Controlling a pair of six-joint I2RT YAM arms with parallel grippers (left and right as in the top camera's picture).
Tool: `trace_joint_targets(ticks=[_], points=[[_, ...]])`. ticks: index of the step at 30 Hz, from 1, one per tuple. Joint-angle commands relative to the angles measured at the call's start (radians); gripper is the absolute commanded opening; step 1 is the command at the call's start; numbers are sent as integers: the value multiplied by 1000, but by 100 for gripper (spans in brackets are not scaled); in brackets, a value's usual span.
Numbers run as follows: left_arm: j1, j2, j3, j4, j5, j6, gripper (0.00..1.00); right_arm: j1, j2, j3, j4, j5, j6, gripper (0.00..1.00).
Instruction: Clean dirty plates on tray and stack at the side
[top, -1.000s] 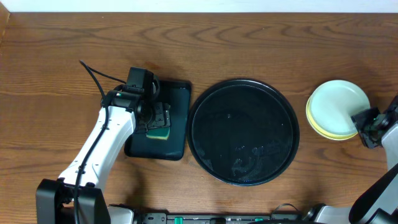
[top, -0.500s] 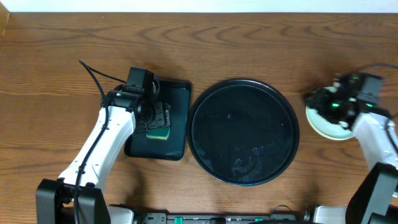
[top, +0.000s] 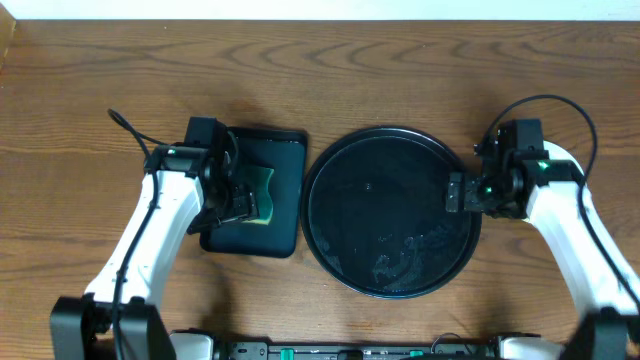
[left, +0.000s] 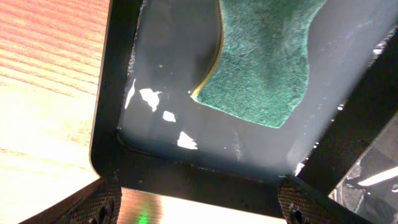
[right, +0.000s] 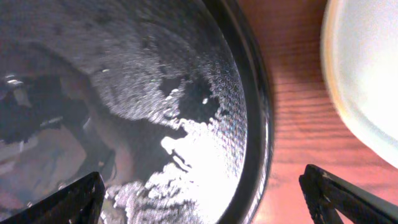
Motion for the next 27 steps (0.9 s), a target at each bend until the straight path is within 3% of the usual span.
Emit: trace_joint_targets(ticks=[1, 10, 15, 19, 27], points=[[2, -95, -45, -5, -12, 4, 81, 29, -159, -1, 4, 53, -21, 99], [-2, -520, -327, 159, -8, 40, 82, 42, -698, -267, 132, 73, -24, 99], [-2, -737, -383, 193, -8, -2, 82, 41, -921, -350, 132, 86, -25, 99], [-2, -825, -383, 193, -8, -3, 82, 41, -986, -356, 66, 86, -25, 99], [-2, -829, -383, 192, -8, -2, 82, 41, -985, -357, -108, 86, -25, 99]])
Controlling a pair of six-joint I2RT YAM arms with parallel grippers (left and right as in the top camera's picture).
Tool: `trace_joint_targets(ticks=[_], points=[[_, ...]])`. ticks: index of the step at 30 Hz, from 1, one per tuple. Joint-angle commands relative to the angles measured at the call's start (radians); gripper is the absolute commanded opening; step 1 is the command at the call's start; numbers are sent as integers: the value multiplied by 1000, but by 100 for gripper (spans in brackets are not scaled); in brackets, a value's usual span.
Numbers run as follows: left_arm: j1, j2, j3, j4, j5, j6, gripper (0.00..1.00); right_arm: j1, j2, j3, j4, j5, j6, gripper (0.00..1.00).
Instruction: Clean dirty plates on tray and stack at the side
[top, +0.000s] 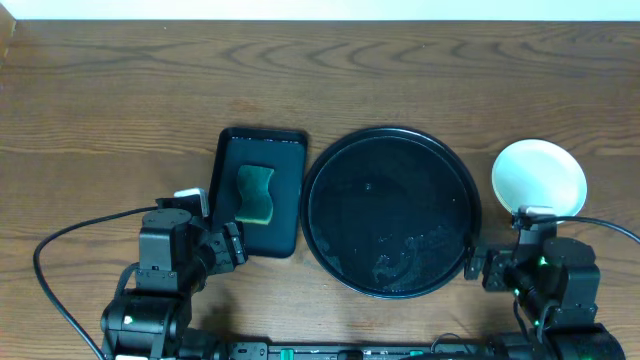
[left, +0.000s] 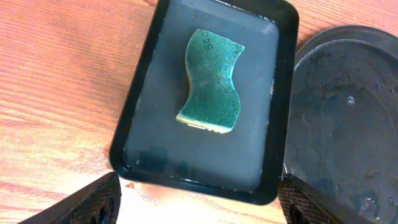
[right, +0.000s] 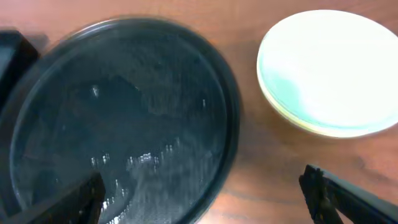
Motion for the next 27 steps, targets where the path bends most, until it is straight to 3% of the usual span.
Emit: trace_joint_targets(ticks=[1, 19, 27], points=[[-1, 5, -9, 0, -9, -13, 82, 5, -3, -4, -59, 6, -10, 99], [-1, 5, -9, 0, -9, -13, 82, -2, -28, -21, -150, 7, -10, 99], [-1, 5, -9, 1, -9, -13, 82, 0, -233, -151, -27, -10, 9, 99]])
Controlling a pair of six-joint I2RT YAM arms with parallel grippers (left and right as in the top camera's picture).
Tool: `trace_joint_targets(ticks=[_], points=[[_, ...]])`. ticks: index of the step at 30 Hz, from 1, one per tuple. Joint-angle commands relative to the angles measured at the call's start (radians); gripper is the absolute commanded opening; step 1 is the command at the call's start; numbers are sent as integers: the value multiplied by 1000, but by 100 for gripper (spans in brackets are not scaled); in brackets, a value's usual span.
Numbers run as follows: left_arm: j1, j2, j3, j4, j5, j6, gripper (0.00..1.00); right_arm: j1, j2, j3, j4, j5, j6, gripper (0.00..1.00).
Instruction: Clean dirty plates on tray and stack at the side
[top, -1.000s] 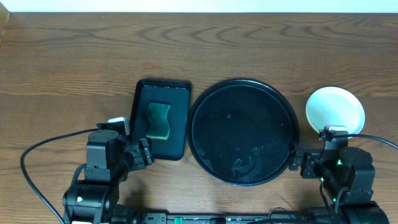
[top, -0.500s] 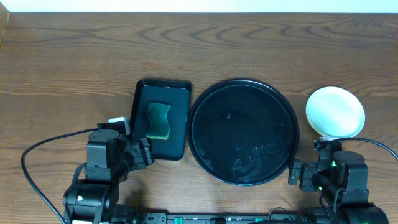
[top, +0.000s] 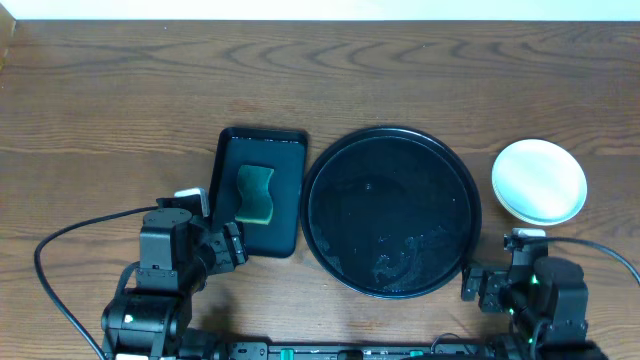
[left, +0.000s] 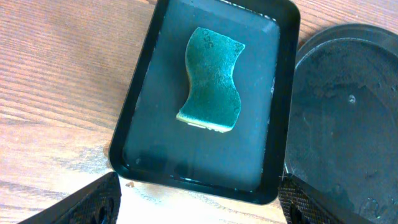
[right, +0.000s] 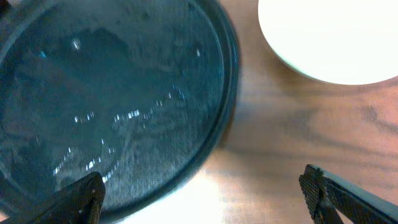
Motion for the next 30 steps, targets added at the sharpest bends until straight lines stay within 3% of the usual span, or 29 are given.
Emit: trace_joint_targets(ticks=[1, 9, 19, 22, 30], points=[[-1, 0, -8, 0, -9, -13, 82, 0, -109, -64, 106, -8, 8, 99], [-1, 0, -8, 0, -9, -13, 82, 0, -298, -303, 627, -28, 8, 99], [-1, 0, -8, 0, -9, -13, 82, 29, -300, -450, 1006, 1, 8, 99], [-1, 0, -8, 0, -9, -13, 82, 36, -301, -492, 1056, 45, 8, 99], [-1, 0, -8, 0, -9, -13, 82, 39, -301, -491, 909, 89, -15, 99]])
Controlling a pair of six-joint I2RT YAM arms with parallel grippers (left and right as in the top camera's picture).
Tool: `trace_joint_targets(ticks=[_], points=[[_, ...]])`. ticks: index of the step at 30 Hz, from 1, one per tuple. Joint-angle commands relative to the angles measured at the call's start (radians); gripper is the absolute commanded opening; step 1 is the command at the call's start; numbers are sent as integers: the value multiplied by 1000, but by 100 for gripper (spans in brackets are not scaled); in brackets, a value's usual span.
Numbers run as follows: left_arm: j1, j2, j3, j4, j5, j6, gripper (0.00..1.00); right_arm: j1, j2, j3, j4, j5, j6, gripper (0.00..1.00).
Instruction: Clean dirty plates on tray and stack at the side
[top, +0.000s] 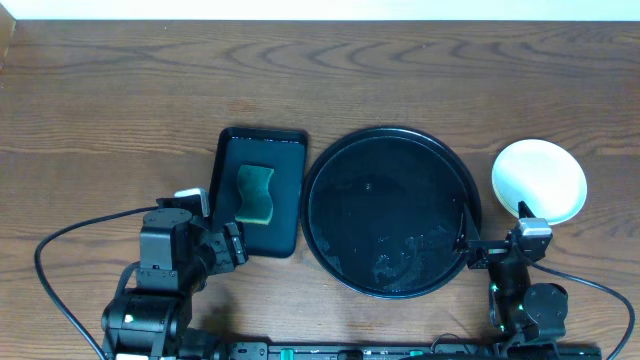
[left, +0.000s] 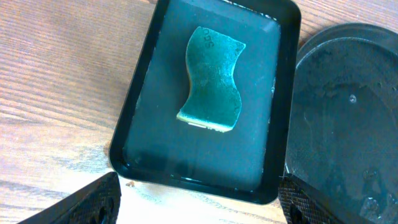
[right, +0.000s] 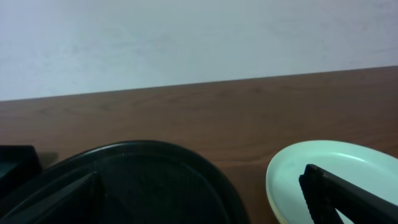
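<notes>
The round black tray (top: 390, 210) lies mid-table, wet and with no plate on it; it also shows as the round tray (left: 348, 106) and round tray (right: 143, 180). A white plate (top: 538, 180) sits on the wood just right of it, seen low as the plate (right: 323, 155). My right gripper (top: 493, 240) is open at the front edge between tray and plate, and this gripper (right: 202, 202) holds nothing. My left gripper (top: 228, 250) is open near the front left; in its own view the left gripper (left: 199, 205) is empty.
A small rectangular black tray (top: 222, 190) left of the round one holds a green sponge (top: 256, 193); the sponge (left: 210, 79) lies flat in that tray (left: 134, 124). A pale wall runs behind the table's far edge.
My right wrist has tilted up: its view showed the tray and plate from above, and now looks across the table to the wall. The left arm, sponge and plate have not moved.
First my left gripper was low over the sponge tray and my right gripper at the round tray's right rim. Then both arms were back at the front edge, the sponge in its tray and the white plate beside the round tray. Only the right wrist has changed since.
</notes>
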Motion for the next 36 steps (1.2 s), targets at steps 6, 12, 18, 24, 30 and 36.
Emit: trace_joint_targets(ticks=[6, 12, 18, 24, 30, 36], points=[[-1, 0, -6, 1, -9, -13, 82, 11, -8, -2, -3, 6, -17, 99], [-1, 0, -6, 1, -9, -13, 82, 11, -8, -1, -3, 6, -17, 99], [-1, 0, -6, 1, -9, -13, 82, 11, -8, -2, -3, 6, -17, 99], [-1, 0, -6, 1, -9, -13, 82, 10, -7, -2, -3, 6, -17, 99], [-1, 0, -6, 1, -9, -13, 82, 10, -7, -1, -3, 6, -17, 99], [0, -15, -6, 1, -9, -13, 82, 10, -7, -2, -3, 6, -17, 99]])
